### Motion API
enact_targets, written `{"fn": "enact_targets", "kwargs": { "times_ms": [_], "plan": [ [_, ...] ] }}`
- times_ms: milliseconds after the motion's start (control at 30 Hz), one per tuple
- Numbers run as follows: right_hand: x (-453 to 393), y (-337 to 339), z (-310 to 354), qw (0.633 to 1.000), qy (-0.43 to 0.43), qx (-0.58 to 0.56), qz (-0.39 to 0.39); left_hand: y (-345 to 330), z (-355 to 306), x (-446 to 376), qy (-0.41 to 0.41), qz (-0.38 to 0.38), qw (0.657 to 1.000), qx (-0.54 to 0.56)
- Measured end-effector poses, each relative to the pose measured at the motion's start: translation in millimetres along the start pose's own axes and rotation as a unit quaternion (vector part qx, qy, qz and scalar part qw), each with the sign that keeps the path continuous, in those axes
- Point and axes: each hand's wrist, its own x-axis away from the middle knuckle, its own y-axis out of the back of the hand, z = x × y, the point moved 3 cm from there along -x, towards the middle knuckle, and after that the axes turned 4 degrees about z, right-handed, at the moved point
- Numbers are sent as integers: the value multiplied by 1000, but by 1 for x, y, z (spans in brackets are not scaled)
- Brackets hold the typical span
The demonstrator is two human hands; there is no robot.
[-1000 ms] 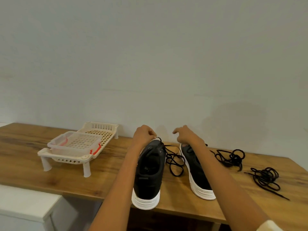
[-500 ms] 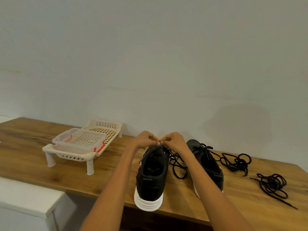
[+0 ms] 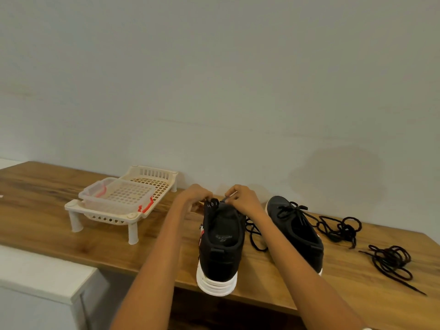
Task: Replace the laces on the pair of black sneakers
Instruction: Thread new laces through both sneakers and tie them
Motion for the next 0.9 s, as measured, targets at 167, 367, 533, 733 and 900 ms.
{"fn": "enact_targets", "kwargs": {
  "times_ms": [167, 367, 533, 733, 900],
  "plan": [
    [-4, -10, 9, 1000, -1, 11, 11, 2, 5, 1, 0, 15, 999, 50],
    [-6, -7, 8, 999, 6, 30, 15, 2, 4, 7, -13, 34, 997, 67],
    [-9, -13, 10, 999, 16, 43, 6, 0, 6, 10, -34, 61, 997, 44],
    [-12, -12, 6, 999, 8, 19, 33, -5, 14, 4, -96, 37, 993, -50],
    [-12, 0, 14, 992, -15, -94, 81, -2, -4, 2, -188, -110, 975, 50]
  ]
}}
